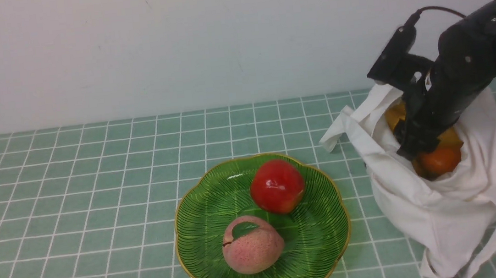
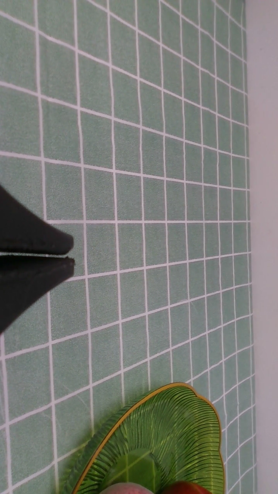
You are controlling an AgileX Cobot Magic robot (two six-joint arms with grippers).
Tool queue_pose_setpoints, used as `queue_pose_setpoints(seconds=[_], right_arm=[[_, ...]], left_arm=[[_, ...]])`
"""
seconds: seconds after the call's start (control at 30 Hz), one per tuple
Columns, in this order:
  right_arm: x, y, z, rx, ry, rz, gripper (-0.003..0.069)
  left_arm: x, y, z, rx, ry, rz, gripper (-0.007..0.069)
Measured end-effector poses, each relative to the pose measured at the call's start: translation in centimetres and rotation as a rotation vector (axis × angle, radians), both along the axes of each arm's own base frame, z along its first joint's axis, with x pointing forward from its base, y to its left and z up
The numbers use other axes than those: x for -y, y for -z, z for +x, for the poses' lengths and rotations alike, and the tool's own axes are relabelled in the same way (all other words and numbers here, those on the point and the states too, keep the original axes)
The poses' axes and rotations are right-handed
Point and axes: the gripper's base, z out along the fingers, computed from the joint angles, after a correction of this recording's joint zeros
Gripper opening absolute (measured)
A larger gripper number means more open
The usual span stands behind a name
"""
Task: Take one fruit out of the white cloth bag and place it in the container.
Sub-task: 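Reach into the bag and grasp the banana with the right gripper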
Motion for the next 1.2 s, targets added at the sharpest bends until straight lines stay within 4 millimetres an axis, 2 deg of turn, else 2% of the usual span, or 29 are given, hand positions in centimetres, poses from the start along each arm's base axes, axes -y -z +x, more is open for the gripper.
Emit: queue_pose_setpoints(seconds=[0.03,0.33,0.43,0.63,0.87,1.0,1.03,1.1,1.2], right_arm=[[0.1,-0.5,0.0,-0.005,0.052,0.009,0.0329],[0.2,-5.5,-1.6,-0.099,0.211,0.071,0.0334],[-0.4,-7.2,-1.9,-0.144,0.237,0.148,0.0334],[-1.6,-8.1,-2.1,-0.177,0.155,0.253,0.0334],[-1.8,-8.1,-2.2,-0.186,0.086,0.247,0.0334],[-0.7,-7.4,-1.5,-0.179,0.133,0.178,0.0334],[0.5,-6.7,-0.9,-0.166,0.227,0.129,0.0334],[1.7,-6.4,-0.4,-0.142,0.323,0.094,0.0334],[5.2,-6.4,0.2,-0.090,0.521,0.065,0.0334]], left_arm=[[0.0,0.0,0.0,0.000,0.000,0.000,-0.0008],[0.0,0.0,0.0,0.000,0.000,0.000,-0.0008],[0.0,0.0,0.0,0.000,0.000,0.000,-0.0008],[0.0,0.0,0.0,0.000,0.000,0.000,-0.0008],[0.0,0.0,0.0,0.000,0.000,0.000,-0.0008],[0.0,0.0,0.0,0.000,0.000,0.000,-0.0008],[0.0,0.0,0.0,0.000,0.000,0.000,-0.0008],[0.0,0.0,0.0,0.000,0.000,0.000,-0.0008],[0.0,0.0,0.0,0.000,0.000,0.000,-0.0008]])
